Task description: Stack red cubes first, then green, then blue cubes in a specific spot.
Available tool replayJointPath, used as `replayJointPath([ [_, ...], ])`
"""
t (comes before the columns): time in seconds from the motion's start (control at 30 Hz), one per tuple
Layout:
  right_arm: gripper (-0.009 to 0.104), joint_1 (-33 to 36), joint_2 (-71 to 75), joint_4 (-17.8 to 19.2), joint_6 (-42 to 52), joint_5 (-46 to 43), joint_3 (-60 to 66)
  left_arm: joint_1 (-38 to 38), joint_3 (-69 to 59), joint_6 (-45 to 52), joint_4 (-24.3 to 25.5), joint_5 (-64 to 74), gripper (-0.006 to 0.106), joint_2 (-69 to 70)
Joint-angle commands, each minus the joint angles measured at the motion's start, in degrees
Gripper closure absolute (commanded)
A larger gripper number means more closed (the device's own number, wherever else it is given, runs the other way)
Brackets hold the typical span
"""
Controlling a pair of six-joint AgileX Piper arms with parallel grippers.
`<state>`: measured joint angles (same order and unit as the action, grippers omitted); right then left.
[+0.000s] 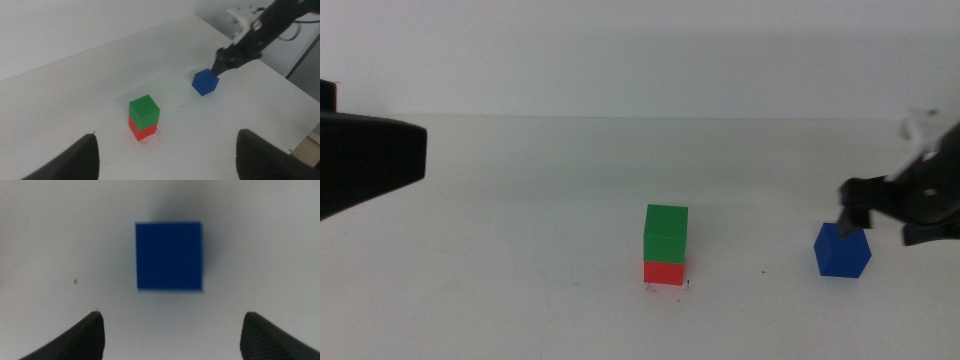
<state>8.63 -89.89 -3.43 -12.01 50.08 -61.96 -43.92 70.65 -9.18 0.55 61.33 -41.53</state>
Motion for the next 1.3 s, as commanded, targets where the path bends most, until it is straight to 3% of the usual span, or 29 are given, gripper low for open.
replayJointPath([
  [0.0,0.002,1.31,-3.05,2.47,-2.6,-3.61,-0.57,-0.19,-0.2,-0.08,0.03,-0.75,0.007,0.21],
  [0.23,0.003,1.62,-12.37,2.85,-4.07,-10.57,-0.57,-0.19,-0.2,-0.08,0.03,-0.75,0.007,0.21],
  [0.3,0.009,1.62,-14.29,3.09,-4.07,-12.54,-0.57,-0.19,-0.2,-0.08,0.03,-0.75,0.007,0.21],
  [0.37,0.029,1.62,-15.09,3.78,-4.51,-14.15,-0.57,-0.19,-0.2,-0.08,0.03,-0.75,0.007,0.21],
  [0.47,0.073,1.72,-14.07,3.43,-5.11,-13.96,-1.12,-0.19,-0.2,-0.08,0.03,-0.75,0.007,0.21],
  [0.53,0.09,2.52,-12.36,3.43,-5.81,-10.55,-2.84,-0.19,-0.2,-0.08,0.03,-0.75,0.007,0.21],
  [0.67,0.091,8.84,-7.15,8.07,-11.59,-1.06,-10.11,-0.19,-0.2,-0.08,0.03,-0.75,0.007,0.21],
  [0.87,0.087,24.4,-7.17,15.41,-26.33,16.43,-27.72,-0.19,-0.2,-0.08,0.03,-0.75,0.007,0.21],
  [1.0,0.087,33.3,-12.95,15.56,-31.5,19.88,-37.41,-0.19,-0.2,-0.08,0.03,-0.75,0.007,0.21],
  [1.27,0.087,36.07,-21.27,14.97,-33.62,19.88,-40.51,-0.19,-0.2,-0.08,0.03,-0.75,0.007,0.21],
])
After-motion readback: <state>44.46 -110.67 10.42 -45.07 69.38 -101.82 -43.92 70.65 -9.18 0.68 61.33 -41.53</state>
